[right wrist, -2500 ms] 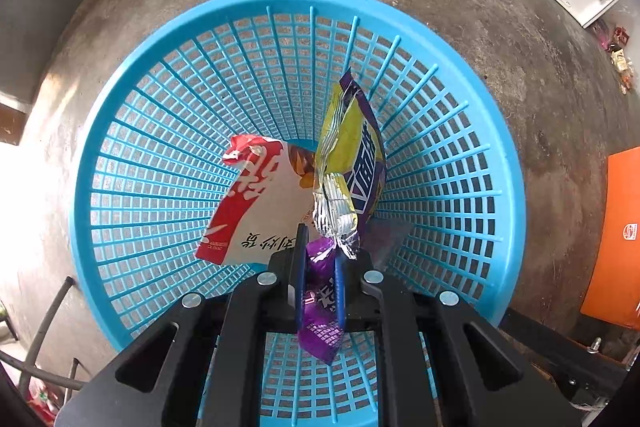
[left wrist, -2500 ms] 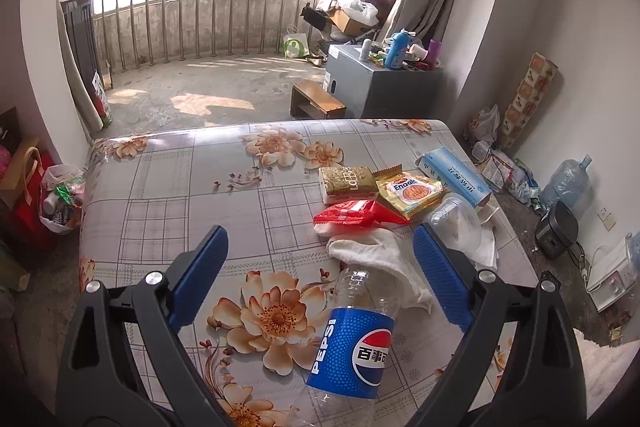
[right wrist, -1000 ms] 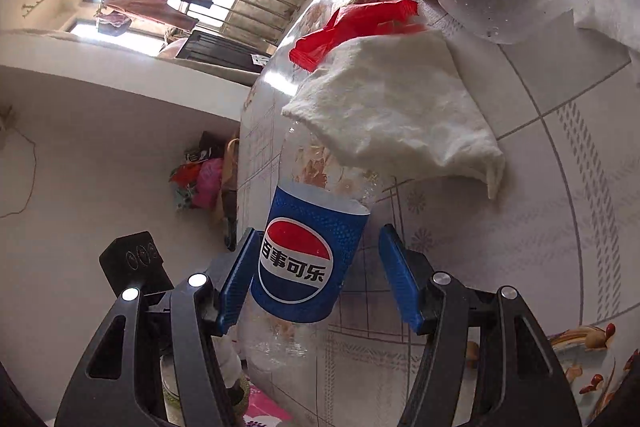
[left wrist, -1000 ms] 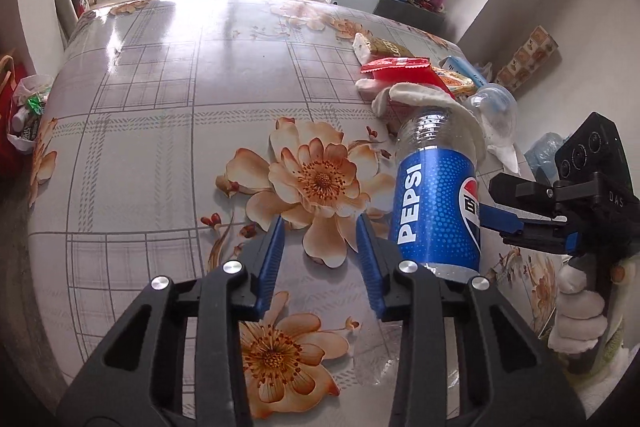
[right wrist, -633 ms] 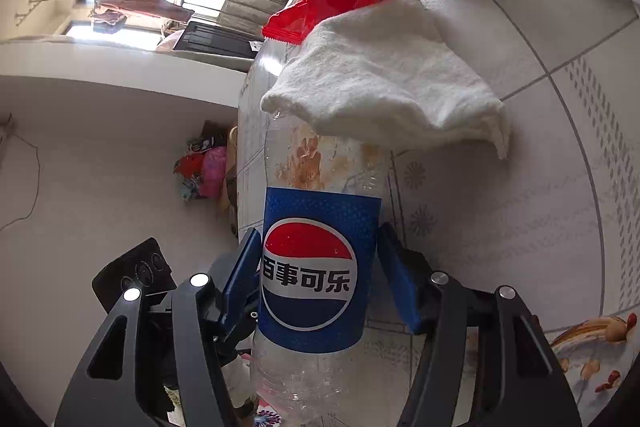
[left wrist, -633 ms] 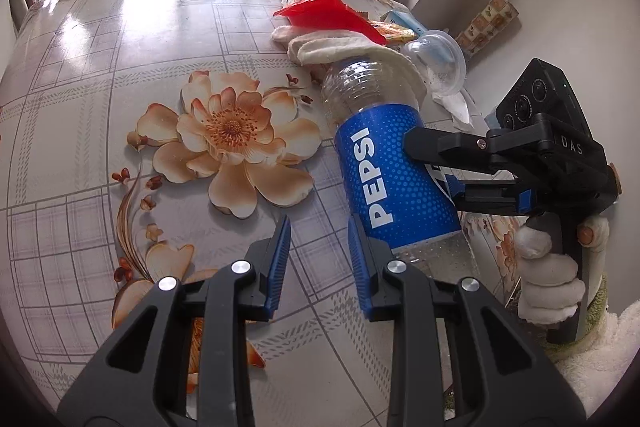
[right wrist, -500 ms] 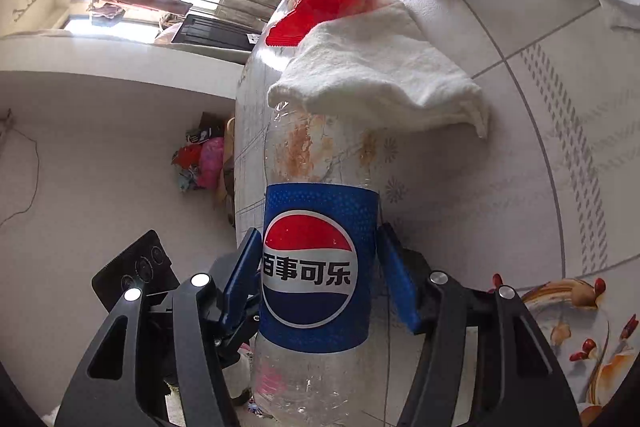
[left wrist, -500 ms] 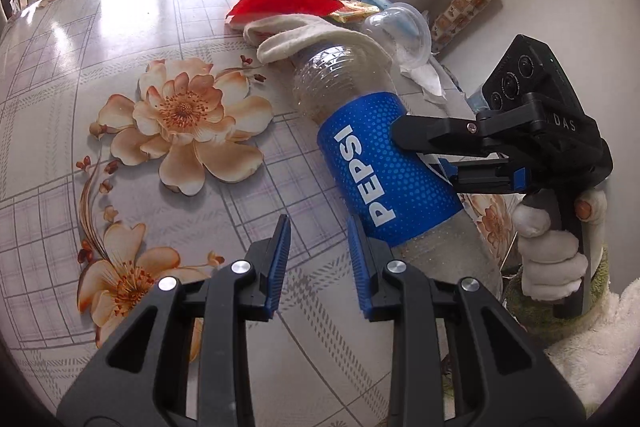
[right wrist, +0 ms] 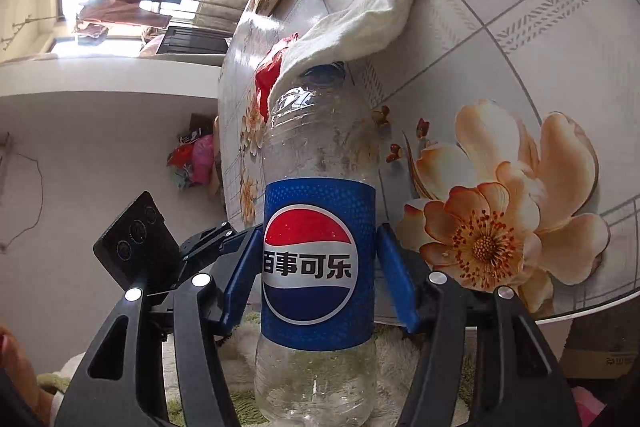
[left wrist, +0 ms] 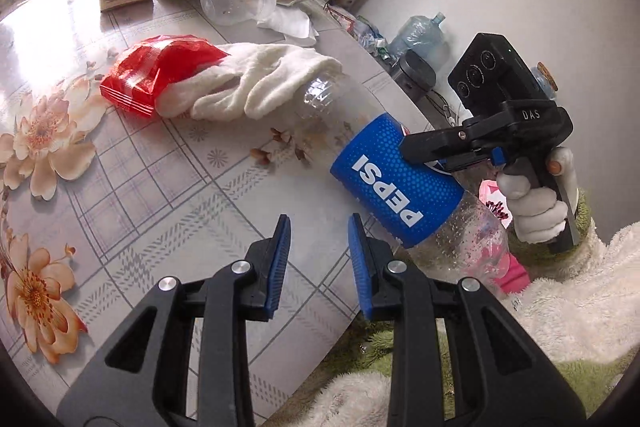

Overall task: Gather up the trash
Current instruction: 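Grasp the red plastic bag with the left gripper while the right holds the bottle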

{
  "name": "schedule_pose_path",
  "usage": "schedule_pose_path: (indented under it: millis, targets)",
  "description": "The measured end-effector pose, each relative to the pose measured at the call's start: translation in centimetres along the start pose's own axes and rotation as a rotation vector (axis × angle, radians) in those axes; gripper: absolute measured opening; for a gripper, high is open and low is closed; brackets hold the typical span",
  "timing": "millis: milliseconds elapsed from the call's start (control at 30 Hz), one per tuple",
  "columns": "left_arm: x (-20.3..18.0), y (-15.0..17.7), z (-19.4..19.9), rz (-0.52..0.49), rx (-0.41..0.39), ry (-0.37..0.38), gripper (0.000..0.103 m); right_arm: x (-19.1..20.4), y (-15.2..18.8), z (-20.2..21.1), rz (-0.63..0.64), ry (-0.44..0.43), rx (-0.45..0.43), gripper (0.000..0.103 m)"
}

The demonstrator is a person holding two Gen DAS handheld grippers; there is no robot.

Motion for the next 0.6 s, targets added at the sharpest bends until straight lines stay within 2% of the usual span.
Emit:
schedule_pose_path:
  millis: [200, 300, 367, 600]
  targets:
    - [2.7, -5.1, 1.0, 0.039, -0.168, -0.139, 0.033, -1.0, 0.3, 2.3, -0.001, 0.017, -0.068, 0.058]
    - [4.1, -7.6, -0.2, 0.016, -0.219, -0.26, 0.043, -1.4, 0.5, 3.2, 0.012, 0.031, -0.082, 0.058]
    - [4.8, -8.7, -1.4, -0.005, -0.205, -0.318, 0.048, -1.5, 0.4, 3.4, 0.017, 0.037, -0.087, 0.058]
    - [5.3, -8.8, -4.7, -0.104, -0.129, -0.447, 0.048, -1.1, -0.2, 2.5, 0.03, 0.052, -0.083, 0.058]
Point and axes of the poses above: each gripper's, at about its wrist camera, not at the fingertips, and z roughly against the way its jaws point, x to its left, y to its underside, the point moved 1 cm from there along -z, roughly the way its jaws point, and after that the axes turned 3 degrees about z, right-handed, at the moved point
